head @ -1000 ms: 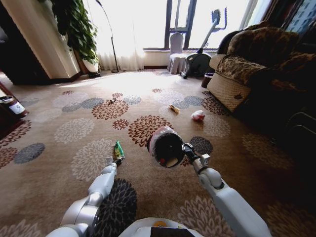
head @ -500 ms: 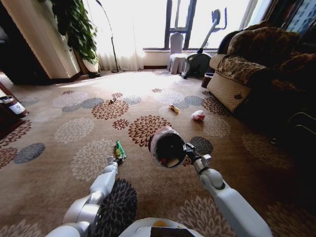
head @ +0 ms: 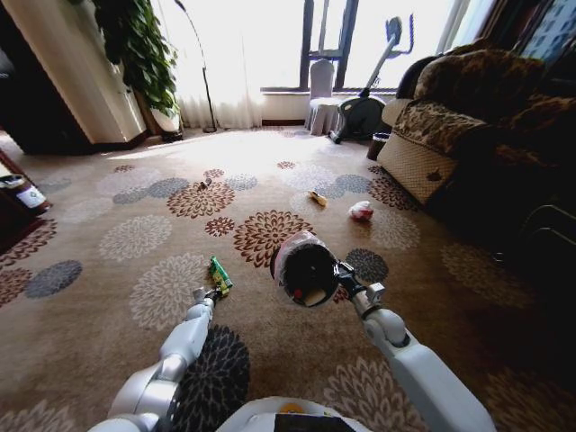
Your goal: Pick up the trash from the ground and place it into the trash bin.
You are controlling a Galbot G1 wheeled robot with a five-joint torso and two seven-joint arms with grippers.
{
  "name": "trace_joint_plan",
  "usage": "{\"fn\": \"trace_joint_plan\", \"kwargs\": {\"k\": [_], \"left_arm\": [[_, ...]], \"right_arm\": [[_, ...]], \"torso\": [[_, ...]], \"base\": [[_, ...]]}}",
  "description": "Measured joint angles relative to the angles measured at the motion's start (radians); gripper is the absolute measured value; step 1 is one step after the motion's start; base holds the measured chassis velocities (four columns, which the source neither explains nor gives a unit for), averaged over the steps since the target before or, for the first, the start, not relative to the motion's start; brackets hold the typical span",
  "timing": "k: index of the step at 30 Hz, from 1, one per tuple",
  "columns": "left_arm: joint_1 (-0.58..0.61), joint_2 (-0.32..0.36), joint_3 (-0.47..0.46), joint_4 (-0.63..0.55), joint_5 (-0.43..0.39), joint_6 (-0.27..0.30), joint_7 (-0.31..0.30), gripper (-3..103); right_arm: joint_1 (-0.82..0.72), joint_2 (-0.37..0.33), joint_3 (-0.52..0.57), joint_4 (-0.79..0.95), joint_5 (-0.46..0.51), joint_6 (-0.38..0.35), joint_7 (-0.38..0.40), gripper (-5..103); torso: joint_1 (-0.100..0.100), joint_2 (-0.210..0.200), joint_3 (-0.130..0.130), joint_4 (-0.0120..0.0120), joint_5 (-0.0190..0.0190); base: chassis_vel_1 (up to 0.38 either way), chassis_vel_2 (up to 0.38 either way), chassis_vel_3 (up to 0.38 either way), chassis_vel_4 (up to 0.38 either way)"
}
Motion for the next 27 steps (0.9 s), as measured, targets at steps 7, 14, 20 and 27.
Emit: {"fn": "trace_joint_plan", "kwargs": {"k": [7, 14, 20, 27], "left_arm": [[0.032, 0.006, 0.006, -0.087, -0.056, 0.020, -0.015, 2], [0.070, 0.016, 0.004, -0.185, -0.141, 0.079, -0.069, 24], [0.079, 0.026, 0.000, -0.181, -0.125, 0.070, -0.071, 45], [0.057, 0.025, 0.000, -0.132, -0.120, 0.075, -0.047, 68]], "right_arm": [[-0.004, -0.005, 0.001, 0.010, 0.002, 0.000, 0.000, 0], [0.011, -0.018, -0.005, 0.023, 0.030, -0.005, 0.000, 0], [0.024, -0.019, -0.003, 0.021, 0.038, 0.000, 0.000, 0], [0.008, -0.016, -0.002, 0.043, 0.037, -0.003, 0.000, 0]], "torso": [[0.000, 0.000, 0.000, 0.0001, 0.0001], [0.000, 0.000, 0.000, 0.0001, 0.0000], [0.000, 0.000, 0.000, 0.0001, -0.0001], [0.000, 0.000, 0.000, 0.0002, 0.0000]], "base": [[0.000, 0.000, 0.000, 0.000], [0.000, 0.000, 0.000, 0.000], [0.000, 0.000, 0.000, 0.000], [-0.005, 0.001, 0.010, -0.006]]}}
